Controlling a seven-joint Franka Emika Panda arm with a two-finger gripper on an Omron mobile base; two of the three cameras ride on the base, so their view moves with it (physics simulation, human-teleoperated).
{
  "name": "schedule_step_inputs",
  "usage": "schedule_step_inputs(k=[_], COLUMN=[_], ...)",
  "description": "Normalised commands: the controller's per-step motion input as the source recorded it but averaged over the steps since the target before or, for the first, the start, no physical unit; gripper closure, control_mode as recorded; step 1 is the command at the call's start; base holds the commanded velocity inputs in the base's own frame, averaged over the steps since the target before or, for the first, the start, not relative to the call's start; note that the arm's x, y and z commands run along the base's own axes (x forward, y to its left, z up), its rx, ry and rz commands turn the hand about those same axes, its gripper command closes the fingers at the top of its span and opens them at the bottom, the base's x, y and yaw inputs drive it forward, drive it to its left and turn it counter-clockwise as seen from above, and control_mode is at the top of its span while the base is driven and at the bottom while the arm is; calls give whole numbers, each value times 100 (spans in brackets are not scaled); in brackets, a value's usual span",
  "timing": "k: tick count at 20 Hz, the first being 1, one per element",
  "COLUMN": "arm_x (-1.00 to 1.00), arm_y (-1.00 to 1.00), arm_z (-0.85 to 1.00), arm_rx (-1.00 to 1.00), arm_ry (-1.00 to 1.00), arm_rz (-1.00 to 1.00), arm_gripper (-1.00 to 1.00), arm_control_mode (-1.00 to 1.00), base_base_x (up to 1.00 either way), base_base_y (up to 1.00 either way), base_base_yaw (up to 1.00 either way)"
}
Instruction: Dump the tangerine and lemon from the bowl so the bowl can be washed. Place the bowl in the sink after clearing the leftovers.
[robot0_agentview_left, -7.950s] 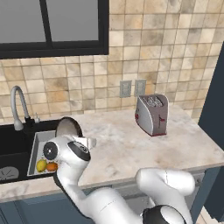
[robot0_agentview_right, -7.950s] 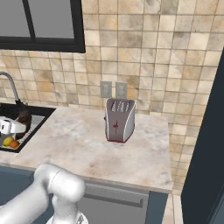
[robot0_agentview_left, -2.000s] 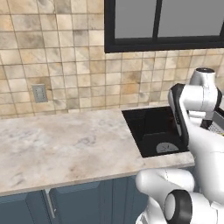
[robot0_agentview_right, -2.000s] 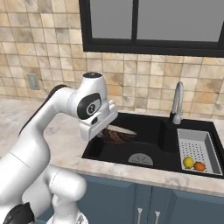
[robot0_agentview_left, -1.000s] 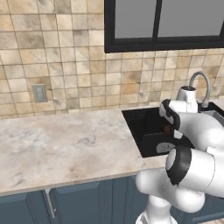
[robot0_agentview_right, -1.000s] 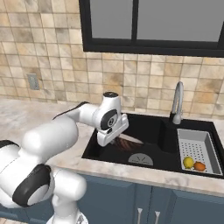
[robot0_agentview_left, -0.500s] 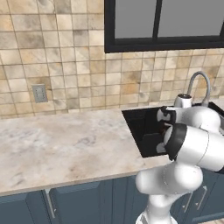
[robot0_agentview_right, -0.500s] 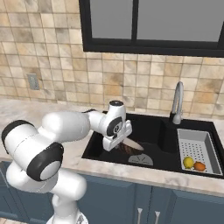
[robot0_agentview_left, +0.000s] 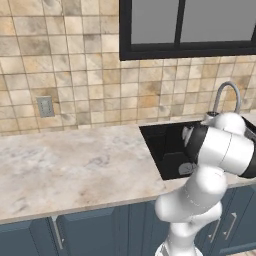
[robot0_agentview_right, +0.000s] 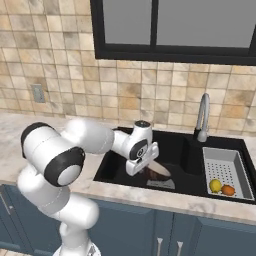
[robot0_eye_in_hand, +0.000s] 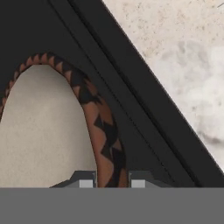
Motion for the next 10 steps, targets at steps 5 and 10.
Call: schedule_step_inputs(k=[5,10], arm_x=[24,35], arm_y=[-29,-6], arm_z=[-36,-11], arm_rx=[0,0], arm_ry=[5,4], arm_rz=[-9,-10], arm_gripper=[100,100], arm_control_mode=[-100,-100], base_base_x=[0,0], base_base_y=[0,0], base_base_yaw=[0,0])
